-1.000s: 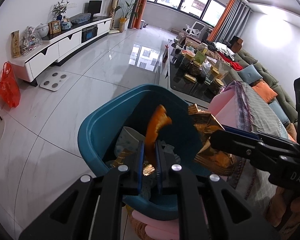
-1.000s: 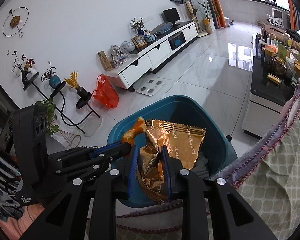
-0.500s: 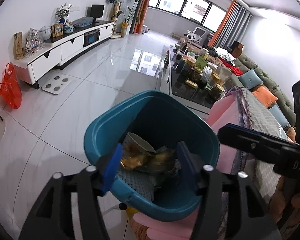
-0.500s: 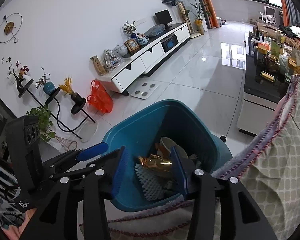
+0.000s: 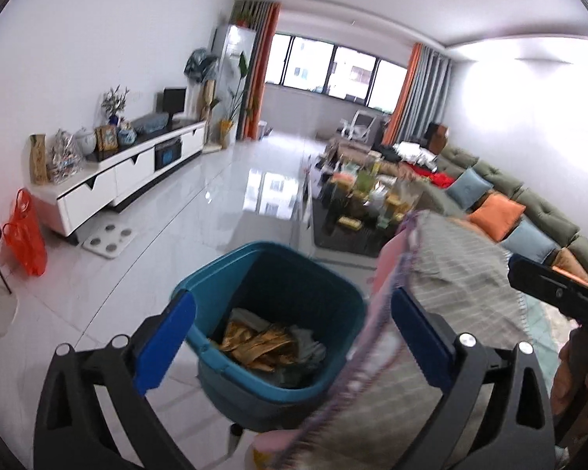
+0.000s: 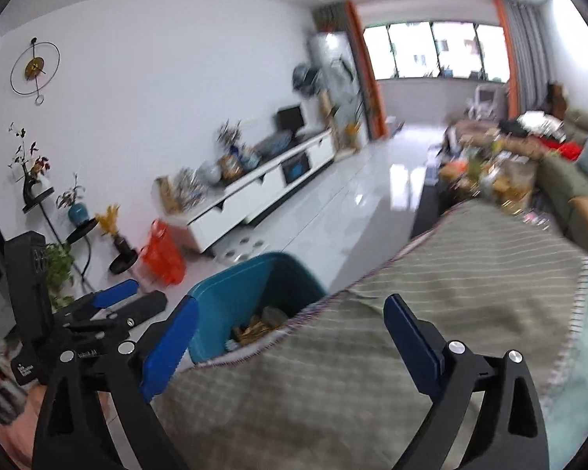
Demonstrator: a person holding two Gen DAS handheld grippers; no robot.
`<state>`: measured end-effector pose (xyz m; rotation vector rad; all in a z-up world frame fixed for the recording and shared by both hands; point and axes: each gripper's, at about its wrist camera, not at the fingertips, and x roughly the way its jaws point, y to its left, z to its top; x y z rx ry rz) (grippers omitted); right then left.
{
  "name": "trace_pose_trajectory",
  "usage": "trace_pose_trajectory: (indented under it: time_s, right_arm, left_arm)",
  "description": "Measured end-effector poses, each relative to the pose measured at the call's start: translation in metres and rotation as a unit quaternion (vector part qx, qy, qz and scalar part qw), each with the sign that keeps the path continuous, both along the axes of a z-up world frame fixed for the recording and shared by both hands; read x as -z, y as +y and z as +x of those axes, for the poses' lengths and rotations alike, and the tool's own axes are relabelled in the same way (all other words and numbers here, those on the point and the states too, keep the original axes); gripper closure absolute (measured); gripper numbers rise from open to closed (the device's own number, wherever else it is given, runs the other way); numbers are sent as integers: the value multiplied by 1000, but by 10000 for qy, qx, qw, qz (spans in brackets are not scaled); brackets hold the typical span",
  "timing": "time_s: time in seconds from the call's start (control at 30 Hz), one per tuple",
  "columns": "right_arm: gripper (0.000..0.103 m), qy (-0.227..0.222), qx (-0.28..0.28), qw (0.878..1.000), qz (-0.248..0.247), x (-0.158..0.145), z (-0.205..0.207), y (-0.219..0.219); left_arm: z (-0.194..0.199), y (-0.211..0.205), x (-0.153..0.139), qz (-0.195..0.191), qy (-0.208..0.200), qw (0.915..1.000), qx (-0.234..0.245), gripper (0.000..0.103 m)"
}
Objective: Collect trash
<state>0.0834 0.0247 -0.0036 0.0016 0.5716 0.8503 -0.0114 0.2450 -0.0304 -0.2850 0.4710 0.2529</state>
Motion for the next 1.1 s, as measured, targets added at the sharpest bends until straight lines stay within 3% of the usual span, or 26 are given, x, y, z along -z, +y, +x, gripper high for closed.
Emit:
trace_pose_trajectory:
  time_s: [0.23, 0.4, 0.6, 0.8, 1.1]
  right_arm:
    - [3, -779, 884, 9930, 18, -6, -42, -63]
    - [3, -1267, 1674, 9775, -200, -11, -70, -106]
    - [3, -1442, 2532, 9562, -273, -8, -93, -157]
    - [3, -1480, 3327, 9312, -178, -6, -110, -208]
    - [4, -1607, 3798, 9109, -125, -6, -132, -242]
  left_arm:
    - [-11, -61, -24, 505, -514, 9972, 222, 3]
    - [-8, -111, -31, 837, -749, 9919, 588, 3]
    - [3, -167, -36, 776, -1035, 9846, 1176, 3]
    - [7, -217, -35, 969, -1267, 9736, 1631, 3]
    - [10, -263, -33, 1082, -1481, 9641, 1919, 3]
